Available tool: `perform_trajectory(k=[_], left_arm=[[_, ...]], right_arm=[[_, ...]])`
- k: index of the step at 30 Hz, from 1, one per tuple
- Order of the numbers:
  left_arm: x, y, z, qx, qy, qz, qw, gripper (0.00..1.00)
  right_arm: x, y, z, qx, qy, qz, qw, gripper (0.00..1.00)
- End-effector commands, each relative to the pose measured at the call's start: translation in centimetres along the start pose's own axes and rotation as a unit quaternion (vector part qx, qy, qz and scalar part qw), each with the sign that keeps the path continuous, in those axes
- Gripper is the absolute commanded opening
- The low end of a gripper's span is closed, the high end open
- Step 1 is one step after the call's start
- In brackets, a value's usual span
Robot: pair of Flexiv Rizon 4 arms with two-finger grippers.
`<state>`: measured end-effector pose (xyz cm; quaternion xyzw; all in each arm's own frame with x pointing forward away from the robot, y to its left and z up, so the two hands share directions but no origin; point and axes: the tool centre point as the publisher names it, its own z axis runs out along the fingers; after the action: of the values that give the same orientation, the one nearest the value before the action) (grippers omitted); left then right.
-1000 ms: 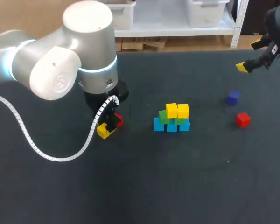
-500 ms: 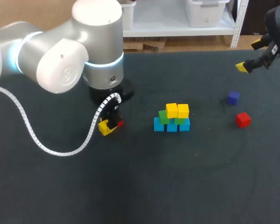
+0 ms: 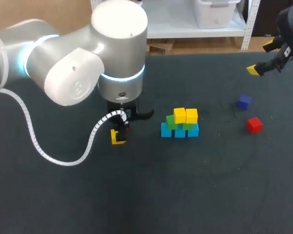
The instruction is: Place the blue cubes, place green cubes on the blue cubes, place the yellow cubes on the green cubes, then place the red cubes on the yellow cubes, and place purple cube on the red cubes.
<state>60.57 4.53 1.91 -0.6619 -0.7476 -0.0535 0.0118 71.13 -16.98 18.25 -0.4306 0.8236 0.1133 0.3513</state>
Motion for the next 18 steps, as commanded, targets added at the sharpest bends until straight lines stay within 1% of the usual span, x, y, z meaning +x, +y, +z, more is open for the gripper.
perform_trajectory(k=[1, 6, 10, 11, 15, 16, 17, 18], left_arm=[[0.5, -0.3, 0.1, 0.013, -0.006, 0.014, 1.000, 0.00], [1.1, -1.0, 0.6, 0.023, -0.013, 0.018, 0.999, 0.00], [1.0, -1.3, 1.1, 0.033, -0.015, 0.026, 0.999, 0.00], [0.9, -1.4, 1.2, 0.035, -0.016, 0.027, 0.999, 0.06], [0.8, -1.6, 1.4, 0.036, -0.015, 0.031, 0.999, 0.13], [0.8, -1.6, 1.5, 0.037, -0.016, 0.032, 0.999, 0.36], [0.9, -1.6, 1.5, 0.037, -0.016, 0.031, 0.999, 0.45], [0.9, -1.6, 1.5, 0.038, -0.016, 0.031, 0.999, 0.73]], right_arm=[[0.0, 0.0, 0.0, 0.000, -0.001, 0.000, 1.000, 1.00], [0.0, 0.0, 0.0, 0.000, -0.001, 0.000, 1.000, 1.00], [0.0, 0.0, 0.0, 0.000, -0.001, 0.000, 1.000, 1.00], [0.0, 0.0, 0.0, 0.000, -0.001, 0.000, 1.000, 1.00], [0.0, 0.0, 0.0, 0.000, -0.001, 0.000, 1.000, 1.00], [0.0, 0.0, 0.0, 0.000, -0.001, 0.000, 1.000, 1.00], [0.0, 0.0, 0.0, 0.000, -0.001, 0.000, 1.000, 1.00], [0.0, 0.0, 0.0, 0.000, -0.001, 0.000, 1.000, 1.00]])
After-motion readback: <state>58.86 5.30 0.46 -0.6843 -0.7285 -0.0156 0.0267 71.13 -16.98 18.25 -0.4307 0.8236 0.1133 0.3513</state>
